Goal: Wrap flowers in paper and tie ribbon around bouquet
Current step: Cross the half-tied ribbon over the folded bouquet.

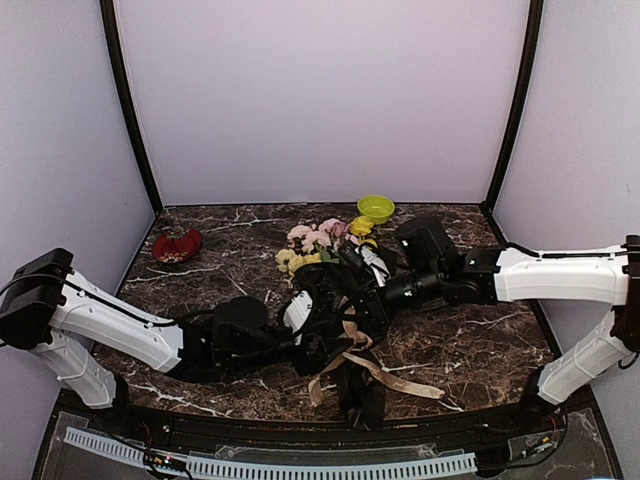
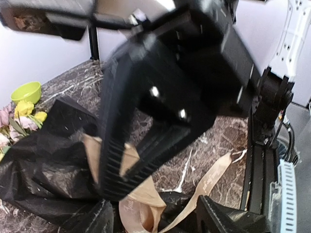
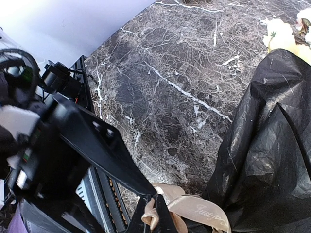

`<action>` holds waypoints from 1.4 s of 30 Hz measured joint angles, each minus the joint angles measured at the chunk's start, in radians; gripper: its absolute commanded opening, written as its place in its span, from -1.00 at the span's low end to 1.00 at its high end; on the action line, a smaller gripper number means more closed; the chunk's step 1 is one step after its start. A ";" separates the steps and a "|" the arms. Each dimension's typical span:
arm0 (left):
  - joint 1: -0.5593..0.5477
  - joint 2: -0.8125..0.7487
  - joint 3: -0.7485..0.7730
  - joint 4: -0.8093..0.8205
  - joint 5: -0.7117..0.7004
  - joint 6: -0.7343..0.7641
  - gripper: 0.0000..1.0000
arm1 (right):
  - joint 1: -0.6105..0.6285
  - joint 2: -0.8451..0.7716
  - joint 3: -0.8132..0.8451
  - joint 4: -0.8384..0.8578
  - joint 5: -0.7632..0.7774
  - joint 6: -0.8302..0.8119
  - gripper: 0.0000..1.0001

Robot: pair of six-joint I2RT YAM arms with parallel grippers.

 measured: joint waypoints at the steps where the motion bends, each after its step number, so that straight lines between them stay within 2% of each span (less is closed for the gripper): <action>1: -0.001 0.019 0.001 0.010 -0.003 0.000 0.24 | 0.000 0.001 -0.002 0.005 -0.002 0.005 -1.00; 5: -0.005 0.105 0.002 0.067 -0.032 0.005 0.23 | 0.002 0.003 -0.017 0.027 -0.005 0.024 -1.00; 8: -0.005 0.154 0.017 0.095 -0.050 0.013 0.11 | 0.004 0.008 -0.023 0.034 -0.006 0.031 -1.00; 10: -0.005 0.185 0.038 0.113 -0.060 0.016 -0.15 | 0.004 0.011 -0.024 0.040 -0.006 0.034 -1.00; 11: -0.005 0.197 0.046 0.122 -0.061 0.017 -0.36 | 0.004 0.013 -0.024 0.041 -0.007 0.034 -1.00; 13: -0.004 0.214 0.054 0.142 -0.061 0.018 -0.87 | 0.004 0.015 -0.024 0.044 -0.007 0.034 -0.78; 14: -0.003 0.219 0.055 0.150 -0.062 0.018 -0.99 | 0.004 0.016 -0.024 0.045 -0.008 0.034 -0.64; 15: -0.002 0.223 0.054 0.159 -0.062 0.018 -1.00 | 0.004 0.016 -0.024 0.045 -0.010 0.030 -0.52; 18: 0.002 0.225 0.036 0.206 -0.054 0.011 -1.00 | 0.001 0.016 -0.025 0.042 -0.002 0.027 -0.41; 27: 0.006 0.225 -0.043 0.320 -0.032 -0.002 -1.00 | -0.097 0.017 -0.069 -0.012 0.040 0.018 -0.36; 35: 0.007 0.225 -0.052 0.360 -0.026 -0.019 -1.00 | -0.096 0.074 -0.098 -0.024 0.043 0.018 -0.25; 38: 0.007 0.225 -0.053 0.363 -0.026 -0.024 -1.00 | -0.090 0.105 -0.103 -0.027 0.043 0.014 -0.29; 42: 0.007 0.225 -0.054 0.363 -0.026 -0.028 -1.00 | -0.079 0.133 -0.103 -0.028 0.046 0.003 -0.60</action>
